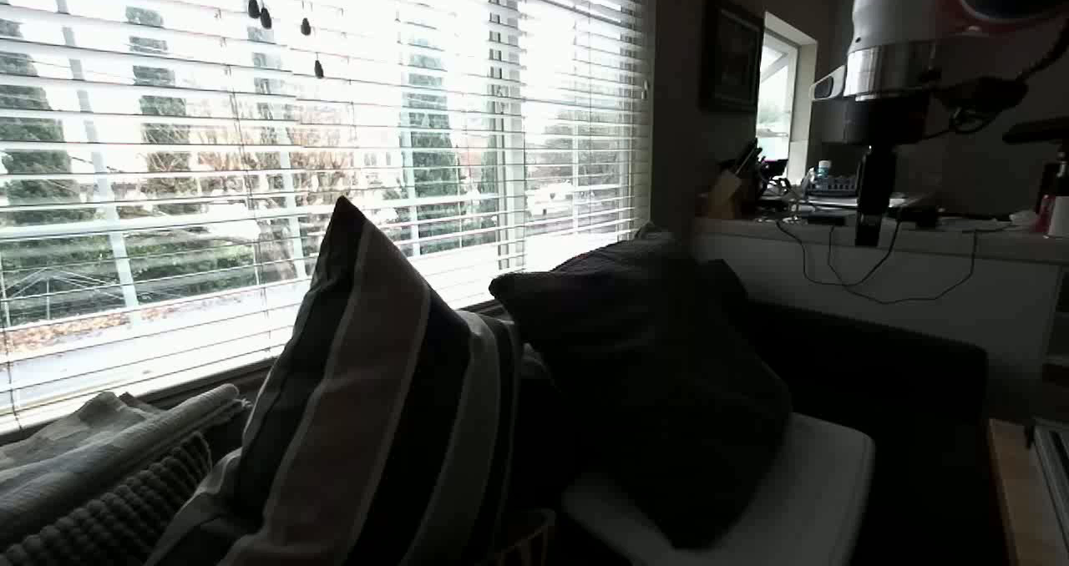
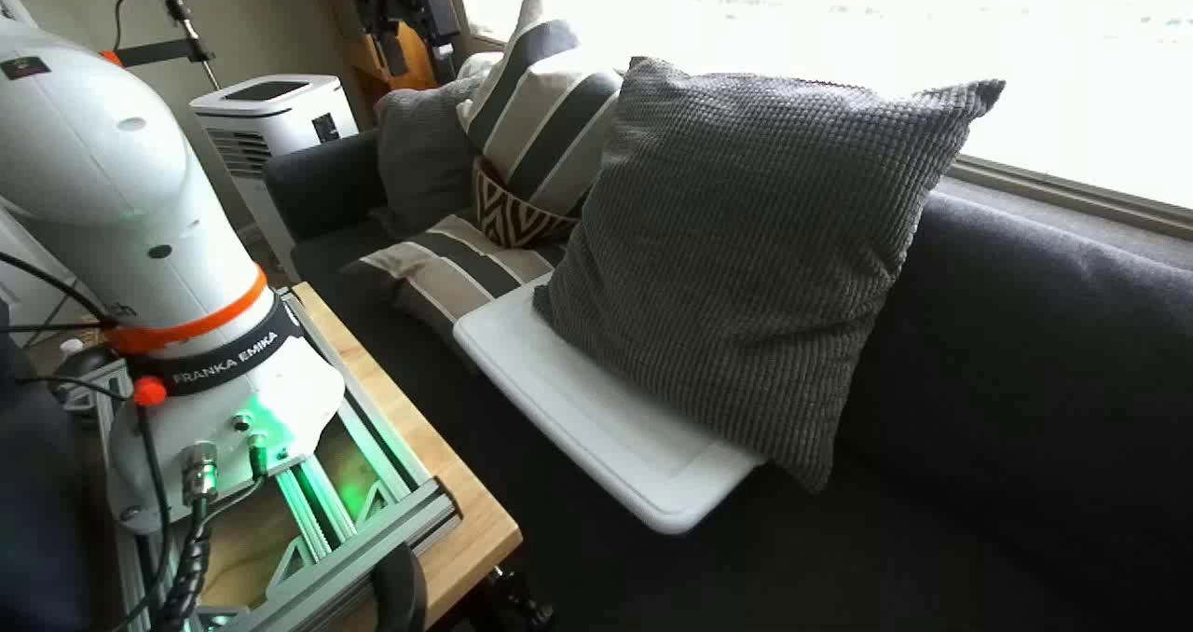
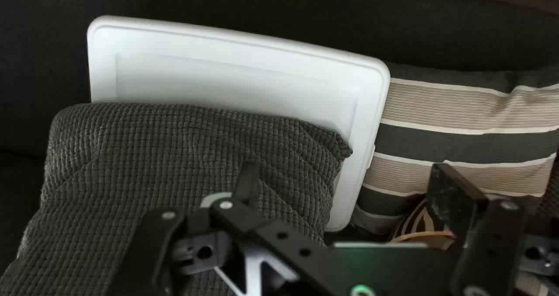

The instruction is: Pick up the striped pillow and move it to the right of the couch

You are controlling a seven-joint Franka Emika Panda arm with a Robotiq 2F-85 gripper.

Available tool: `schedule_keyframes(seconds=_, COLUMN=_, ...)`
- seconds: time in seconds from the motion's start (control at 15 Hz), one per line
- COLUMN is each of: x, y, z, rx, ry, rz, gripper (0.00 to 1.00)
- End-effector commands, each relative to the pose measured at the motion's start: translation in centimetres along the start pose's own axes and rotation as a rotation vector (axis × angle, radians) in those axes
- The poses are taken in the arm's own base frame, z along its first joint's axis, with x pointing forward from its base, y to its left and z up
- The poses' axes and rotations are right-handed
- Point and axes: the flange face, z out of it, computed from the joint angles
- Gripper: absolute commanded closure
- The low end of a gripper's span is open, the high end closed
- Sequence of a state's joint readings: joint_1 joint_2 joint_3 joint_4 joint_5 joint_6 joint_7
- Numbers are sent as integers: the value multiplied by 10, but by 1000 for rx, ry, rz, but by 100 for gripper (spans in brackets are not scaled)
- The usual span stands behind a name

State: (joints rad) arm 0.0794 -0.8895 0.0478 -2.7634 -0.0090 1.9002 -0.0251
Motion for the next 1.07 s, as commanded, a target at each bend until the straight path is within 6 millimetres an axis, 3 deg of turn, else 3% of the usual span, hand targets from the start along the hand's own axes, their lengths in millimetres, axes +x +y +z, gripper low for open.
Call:
schedule_keyframes(seconds=0.0, x=-1, y=0, z=3, rx=0, ry=-10, rz=0, gripper=0)
schedule_keyframes(seconds=0.13, x=-3, y=0, z=12, rx=1, ry=-29, rz=0, gripper=0)
schedule_keyframes(seconds=0.73, x=-3, y=0, z=12, rx=1, ry=-31, rz=0, gripper=0)
schedule_keyframes(seconds=1.0, x=42, y=-41, z=-12, rx=-40, ry=79, rz=-182, gripper=0)
